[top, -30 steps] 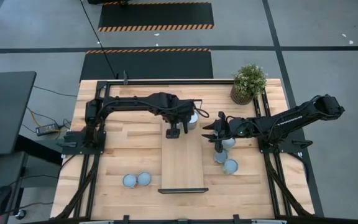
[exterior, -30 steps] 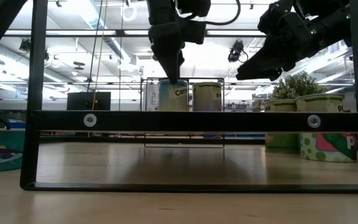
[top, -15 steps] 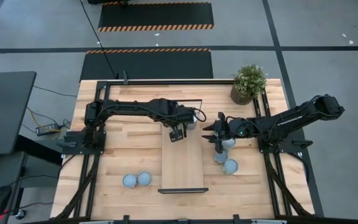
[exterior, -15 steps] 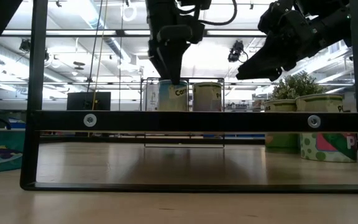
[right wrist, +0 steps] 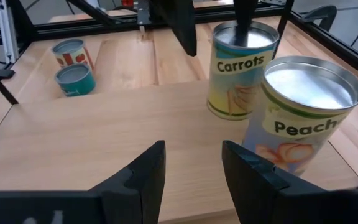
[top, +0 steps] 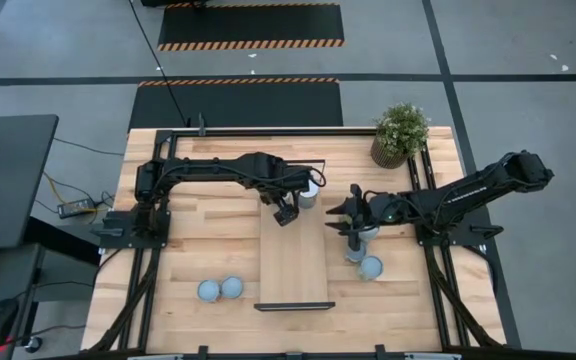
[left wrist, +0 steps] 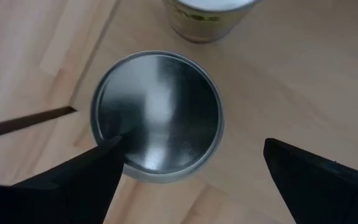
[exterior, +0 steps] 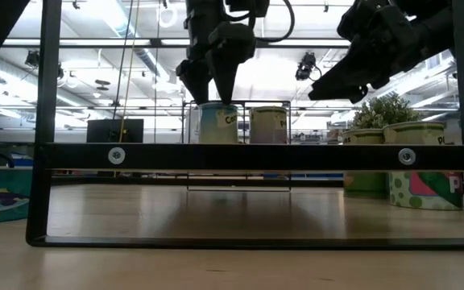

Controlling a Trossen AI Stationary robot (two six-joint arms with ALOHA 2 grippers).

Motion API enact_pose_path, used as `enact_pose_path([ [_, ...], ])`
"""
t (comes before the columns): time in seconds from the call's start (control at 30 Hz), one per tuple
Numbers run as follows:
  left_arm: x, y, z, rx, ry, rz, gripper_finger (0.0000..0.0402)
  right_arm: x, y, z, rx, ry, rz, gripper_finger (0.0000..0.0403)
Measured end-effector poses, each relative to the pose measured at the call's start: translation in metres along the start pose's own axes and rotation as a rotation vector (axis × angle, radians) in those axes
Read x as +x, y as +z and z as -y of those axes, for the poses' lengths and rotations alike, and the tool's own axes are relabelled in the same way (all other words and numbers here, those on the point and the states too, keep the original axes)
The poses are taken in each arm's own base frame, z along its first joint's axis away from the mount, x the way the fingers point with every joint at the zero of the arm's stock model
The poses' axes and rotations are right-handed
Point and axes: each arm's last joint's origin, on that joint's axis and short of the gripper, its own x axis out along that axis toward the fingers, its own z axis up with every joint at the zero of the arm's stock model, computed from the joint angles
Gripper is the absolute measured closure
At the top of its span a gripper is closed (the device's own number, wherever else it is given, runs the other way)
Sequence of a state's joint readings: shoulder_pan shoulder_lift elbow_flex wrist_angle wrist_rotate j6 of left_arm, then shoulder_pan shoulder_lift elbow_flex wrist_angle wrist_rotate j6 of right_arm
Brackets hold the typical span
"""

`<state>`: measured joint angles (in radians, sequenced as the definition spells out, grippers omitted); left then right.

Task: Pick and place cans onto a shelf
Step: Put the canned carrots on the shelf

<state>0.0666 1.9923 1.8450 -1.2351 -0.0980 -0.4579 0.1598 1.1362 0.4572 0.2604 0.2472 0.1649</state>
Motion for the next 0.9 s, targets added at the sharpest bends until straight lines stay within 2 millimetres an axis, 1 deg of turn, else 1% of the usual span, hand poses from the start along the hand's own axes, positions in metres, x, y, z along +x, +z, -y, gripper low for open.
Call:
enact_pose_path([
  [0.13, 0.0, 0.0, 0.001, 0.032, -0.001, 0.003, 0.0013, 0.0, 0.0, -0.001, -0.002, 0.005, 0.004, 0.0237],
  [0.27, -0.004, 0.001, 0.005, 0.142, -0.012, 0.017, 0.0013, 0.0, 0.001, -0.001, -0.001, 0.006, 0.008, 0.0237],
  [0.33, -0.01, 0.003, 0.009, 0.221, -0.021, 0.04, 0.0013, 0.0, 0.001, -0.001, -0.002, 0.006, 0.008, 0.0237],
  [0.4, -0.02, 0.005, 0.013, 0.291, -0.02, 0.082, 0.0013, 0.0, 0.001, -0.001, -0.002, 0.006, 0.008, 0.0237],
  [0.47, -0.029, 0.007, 0.017, 0.388, 0.022, 0.132, 0.0013, 0.0, 0.001, -0.001, -0.001, 0.006, 0.009, 0.0237],
  [0.57, -0.033, 0.005, 0.022, 0.586, 0.091, 0.151, 0.0013, 0.0, 0.001, -0.001, 0.001, 0.007, 0.014, 0.0237],
  [0.63, -0.033, 0.005, 0.022, 0.646, 0.094, 0.151, 0.0013, 0.0, 0.001, -0.001, 0.002, 0.007, 0.014, 0.0237],
  [0.73, -0.027, 0.01, 0.018, 0.645, 0.065, 0.146, 0.0013, 0.0, 0.001, -0.001, 0.015, 0.011, 0.013, 0.0237],
  [0.8, -0.019, 0.012, 0.01, 0.629, 0.041, 0.101, 0.0013, 0.0, 0.001, -0.001, 0.018, 0.013, 0.013, 0.0237],
  [0.9, -0.016, 0.016, -0.001, 0.6, 0.032, 0.094, 0.0012, 0.0, 0.001, -0.001, 0.018, 0.013, 0.014, 0.0237],
])
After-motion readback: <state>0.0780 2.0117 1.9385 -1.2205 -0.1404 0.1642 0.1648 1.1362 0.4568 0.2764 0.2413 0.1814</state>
